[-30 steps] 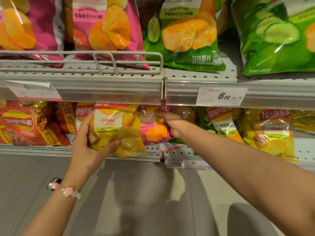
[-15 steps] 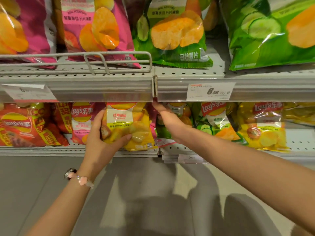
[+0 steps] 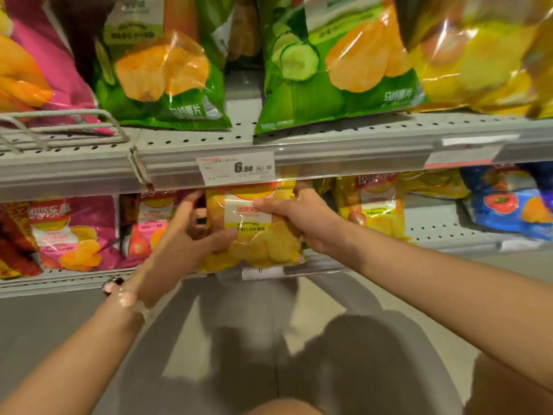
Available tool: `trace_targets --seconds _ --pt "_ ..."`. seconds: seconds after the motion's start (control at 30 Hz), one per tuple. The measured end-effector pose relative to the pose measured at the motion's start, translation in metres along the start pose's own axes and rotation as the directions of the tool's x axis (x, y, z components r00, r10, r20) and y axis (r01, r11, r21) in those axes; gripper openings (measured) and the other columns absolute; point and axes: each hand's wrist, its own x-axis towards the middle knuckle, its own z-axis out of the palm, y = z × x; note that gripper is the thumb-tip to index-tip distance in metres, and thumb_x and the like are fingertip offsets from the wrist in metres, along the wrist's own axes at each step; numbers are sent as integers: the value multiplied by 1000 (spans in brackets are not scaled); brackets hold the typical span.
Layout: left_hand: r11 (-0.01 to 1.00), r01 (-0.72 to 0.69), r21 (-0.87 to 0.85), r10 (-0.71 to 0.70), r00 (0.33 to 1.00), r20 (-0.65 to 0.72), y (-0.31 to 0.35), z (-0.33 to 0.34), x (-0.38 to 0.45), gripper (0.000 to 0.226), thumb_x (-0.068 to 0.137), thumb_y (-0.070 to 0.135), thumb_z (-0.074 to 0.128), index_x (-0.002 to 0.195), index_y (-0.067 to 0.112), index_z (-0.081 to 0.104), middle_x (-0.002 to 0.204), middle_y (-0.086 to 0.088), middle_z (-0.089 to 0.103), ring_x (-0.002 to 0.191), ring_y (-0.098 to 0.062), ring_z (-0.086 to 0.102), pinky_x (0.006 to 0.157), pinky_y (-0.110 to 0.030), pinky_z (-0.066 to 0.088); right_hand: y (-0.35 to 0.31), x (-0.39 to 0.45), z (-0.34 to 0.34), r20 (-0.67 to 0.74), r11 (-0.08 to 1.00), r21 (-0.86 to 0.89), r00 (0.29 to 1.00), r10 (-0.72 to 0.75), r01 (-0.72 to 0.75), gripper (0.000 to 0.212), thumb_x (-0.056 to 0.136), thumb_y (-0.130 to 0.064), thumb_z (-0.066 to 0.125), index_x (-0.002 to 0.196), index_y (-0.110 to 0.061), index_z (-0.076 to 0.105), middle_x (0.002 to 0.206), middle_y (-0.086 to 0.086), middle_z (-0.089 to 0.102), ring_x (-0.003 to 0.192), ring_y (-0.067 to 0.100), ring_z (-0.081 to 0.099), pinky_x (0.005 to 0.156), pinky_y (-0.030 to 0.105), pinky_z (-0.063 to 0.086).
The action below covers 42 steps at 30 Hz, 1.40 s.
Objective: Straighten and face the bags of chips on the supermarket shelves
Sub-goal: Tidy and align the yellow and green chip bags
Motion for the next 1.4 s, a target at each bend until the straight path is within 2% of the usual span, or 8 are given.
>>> trace_targets --seconds 0.17,0.3,0.5,0.9,1.0,1.13,1.27,1.4 --pt "979 200 -34 -192 967 169 23 62 22 70 41 51 91 99 21 67 89 3 75 81 -14 72 63 -24 55 -11 -27 -72 101 996 80 994 35 -43 48 82 -3 69 126 5 52 115 24 65 99 34 67 79 40 58" --pt "964 249 -95 -213 933 291 47 129 32 40 66 28 85 104 28 73 109 -7 72 101 -26 69 75 -33 58 -20 -43 -135 115 1000 1 993 -12 12 38 85 -3 66 121 3 59 116 20 66 105 32 65 89 41 54" --pt "932 343 -114 -279 883 378 75 218 38 53 77 11 67 129 9 57 126 -15 63 116 -33 60 98 -48 47 -27 -60 -218 82 1000 2 996 -28 28 40 82 -1 68 121 -2 59 114 15 68 100 24 68 80 31 57" --pt "913 385 131 -405 894 192 78 312 46 70 67 1 82 128 15 51 112 -12 69 107 -29 64 95 -51 50 -35 -69 -328 -32 997 -55 998 58 -60 27 81 -15 73 105 -7 62 99 10 72 90 23 70 72 34 58" --pt "939 307 155 -334 921 200 74 328 50 51 72 3 79 117 16 59 110 -7 70 103 -20 66 91 -39 54 -36 -67 -345 -2 996 -88 1000 30 -30 8 86 -15 68 92 -10 67 79 2 74 68 11 71 52 20 52" --pt "955 273 115 -282 956 75 55 346 57 45 69 3 82 99 27 58 90 13 67 82 -1 65 65 -12 52 -31 -55 -356 -91 996 -84 996 -23 15 26 84 -10 70 109 -4 67 96 6 73 84 16 70 70 25 57" --pt "937 323 131 -335 938 88 51 353 65 70 66 12 86 126 7 52 120 -10 63 114 -28 59 98 -41 49 -37 -57 -360 -19 965 -251 997 72 -74 31 70 0 79 96 -14 68 91 -3 72 79 5 69 71 20 56" --pt "925 345 162 -359 931 67 59 358 65 56 52 31 78 102 23 54 105 -3 64 103 -25 61 93 -44 50 -47 -57 -358 -65 900 -417 992 110 -127 52 63 8 81 105 -15 61 104 3 66 94 10 65 81 26 54"
